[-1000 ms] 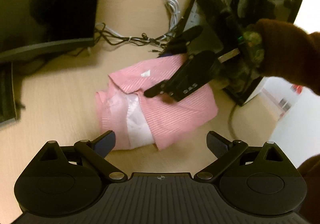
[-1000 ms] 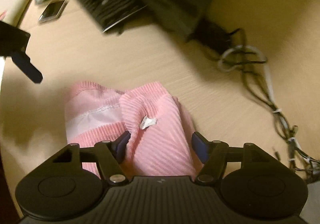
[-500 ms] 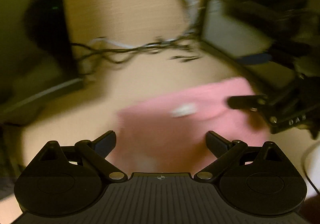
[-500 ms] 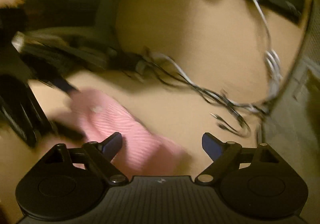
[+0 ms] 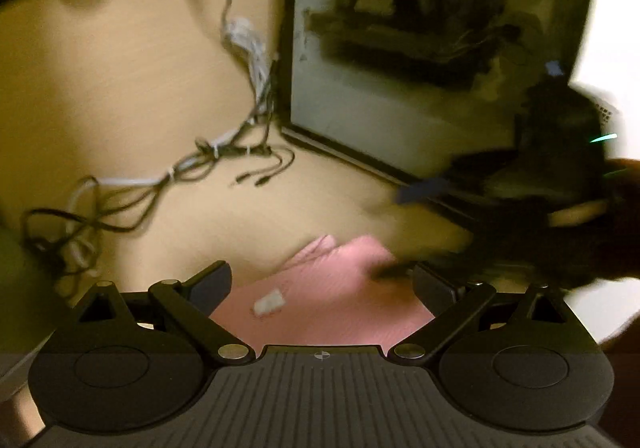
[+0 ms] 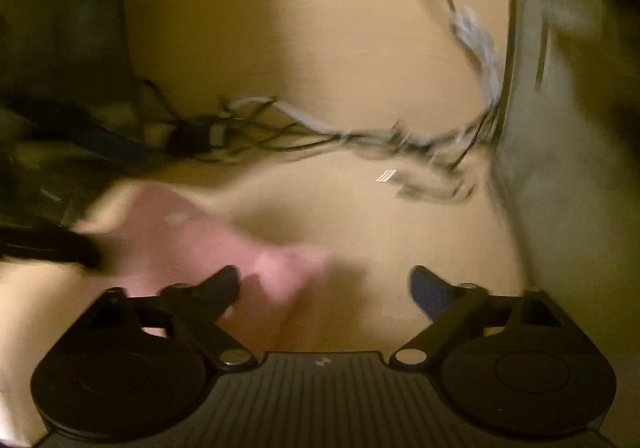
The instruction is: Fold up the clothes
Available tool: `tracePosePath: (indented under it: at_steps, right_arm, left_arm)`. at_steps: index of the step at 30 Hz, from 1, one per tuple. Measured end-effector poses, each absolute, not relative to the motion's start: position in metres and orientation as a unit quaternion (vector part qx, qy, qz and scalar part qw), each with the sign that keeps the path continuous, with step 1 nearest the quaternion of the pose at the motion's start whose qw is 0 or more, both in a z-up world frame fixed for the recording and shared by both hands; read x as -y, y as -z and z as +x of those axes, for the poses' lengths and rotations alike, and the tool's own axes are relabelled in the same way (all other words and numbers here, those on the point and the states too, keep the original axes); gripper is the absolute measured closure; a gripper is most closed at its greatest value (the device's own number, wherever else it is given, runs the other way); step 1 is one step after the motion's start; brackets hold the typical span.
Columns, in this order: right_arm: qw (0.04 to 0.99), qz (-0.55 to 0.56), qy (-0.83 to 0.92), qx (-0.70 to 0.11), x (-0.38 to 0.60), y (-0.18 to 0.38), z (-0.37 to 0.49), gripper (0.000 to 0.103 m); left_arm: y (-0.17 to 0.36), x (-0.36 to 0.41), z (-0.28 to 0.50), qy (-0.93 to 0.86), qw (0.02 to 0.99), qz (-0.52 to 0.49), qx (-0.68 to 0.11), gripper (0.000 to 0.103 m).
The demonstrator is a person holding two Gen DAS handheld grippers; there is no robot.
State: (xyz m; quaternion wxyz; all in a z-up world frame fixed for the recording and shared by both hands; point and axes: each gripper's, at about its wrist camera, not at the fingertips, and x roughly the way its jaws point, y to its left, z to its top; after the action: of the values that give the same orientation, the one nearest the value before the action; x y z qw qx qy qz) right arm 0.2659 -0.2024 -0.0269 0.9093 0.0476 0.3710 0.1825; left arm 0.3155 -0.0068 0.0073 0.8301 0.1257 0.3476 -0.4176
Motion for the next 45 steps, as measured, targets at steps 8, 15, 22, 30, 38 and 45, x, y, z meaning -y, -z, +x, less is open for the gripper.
tracePosePath:
  at_steps: [8,15,22,30,38,45]
  right_arm:
    - [0.841,0.092,-0.237,-0.478,0.193,0.056,0.238,0.042]
    - [0.859,0.067,-0.213,-0.461,0.175,0.054,0.265,0.056]
    - [0.907,-0.049,-0.146,-0.393,0.145,0.040,0.314,0.056]
    - [0.930,-0.106,-0.162,-0.312,0.128,-0.006,0.299,0.023]
    - [0.922,-0.211,-0.189,-0.265,0.079,0.010,0.223,0.021]
    - [0.914,-0.309,-0.127,-0.232,0.035,0.059,0.203,0.024]
  left_arm:
    - [0.067,-0.005,0.392,0.388,0.794,-0.020,-0.468,0.003]
    - [0.077,-0.057,0.375,0.355,0.789,-0.087,-0.494,0.003]
    - [0.076,-0.076,0.288,0.348,0.779,-0.131,-0.505,0.003]
    - [0.071,-0.030,0.218,0.455,0.719,-0.183,-0.492,0.003]
    - [0.045,-0.123,0.237,0.225,0.838,-0.225,-0.442,0.010]
    - [0.057,-0.100,0.266,0.166,0.870,-0.158,-0.438,0.040]
